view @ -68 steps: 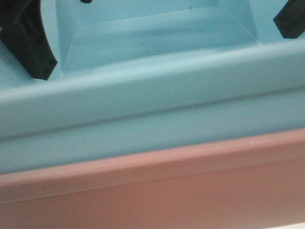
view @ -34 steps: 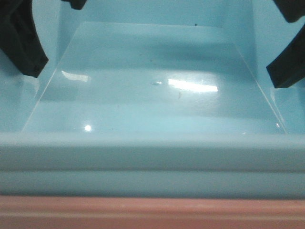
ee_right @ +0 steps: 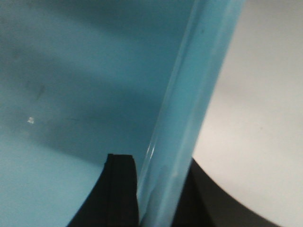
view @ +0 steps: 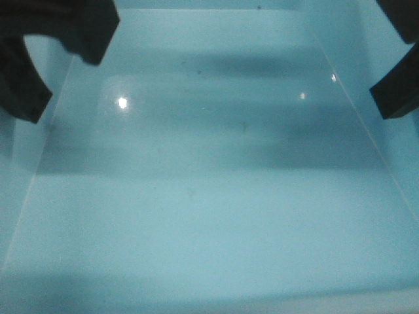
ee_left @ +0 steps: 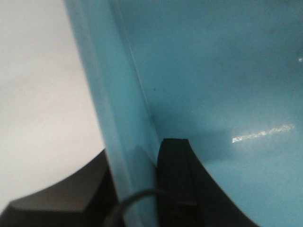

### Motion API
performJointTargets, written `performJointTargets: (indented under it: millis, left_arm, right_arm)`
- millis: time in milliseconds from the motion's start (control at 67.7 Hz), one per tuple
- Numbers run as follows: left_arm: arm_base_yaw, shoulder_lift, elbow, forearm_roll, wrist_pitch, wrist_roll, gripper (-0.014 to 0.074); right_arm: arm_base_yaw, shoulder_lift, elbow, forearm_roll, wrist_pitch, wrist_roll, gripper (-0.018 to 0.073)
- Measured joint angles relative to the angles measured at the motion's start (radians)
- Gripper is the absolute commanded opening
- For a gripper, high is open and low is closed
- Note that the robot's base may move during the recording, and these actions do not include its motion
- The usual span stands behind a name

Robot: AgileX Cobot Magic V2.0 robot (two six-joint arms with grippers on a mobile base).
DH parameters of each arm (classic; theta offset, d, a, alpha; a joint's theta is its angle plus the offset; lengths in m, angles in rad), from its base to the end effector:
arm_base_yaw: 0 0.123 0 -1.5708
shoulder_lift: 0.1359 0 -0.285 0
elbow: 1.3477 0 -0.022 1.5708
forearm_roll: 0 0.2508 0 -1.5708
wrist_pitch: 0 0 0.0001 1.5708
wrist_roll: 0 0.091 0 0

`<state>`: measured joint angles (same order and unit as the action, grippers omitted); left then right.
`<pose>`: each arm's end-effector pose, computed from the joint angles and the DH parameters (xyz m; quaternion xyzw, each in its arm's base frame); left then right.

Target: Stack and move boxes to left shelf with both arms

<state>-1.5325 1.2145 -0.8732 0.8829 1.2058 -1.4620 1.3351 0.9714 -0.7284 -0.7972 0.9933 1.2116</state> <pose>0.0735 -0.2011 0.2990 0.1619 0.8976 -0.0201 0.4095 0.0915 0.1472 0.3004 -0.1945 0.8909 0.0782 0.4030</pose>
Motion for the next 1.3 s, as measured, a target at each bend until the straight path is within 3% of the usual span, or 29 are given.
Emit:
performJointTargets:
  millis: [296, 1300]
  left_arm:
    - [-0.029, -0.006, 0.045, 0.013, 0.007, -0.036, -0.0003]
    - [-0.029, -0.006, 0.045, 0.014, 0.005, -0.036, -0.0003]
  right_arm:
    - [0.085, 0.000, 0.001, -0.062, 0.040, 0.070, 0.0038]
    - [0.091, 0.000, 0.005, -0.065, 0.048, 0.075, 0.0037]
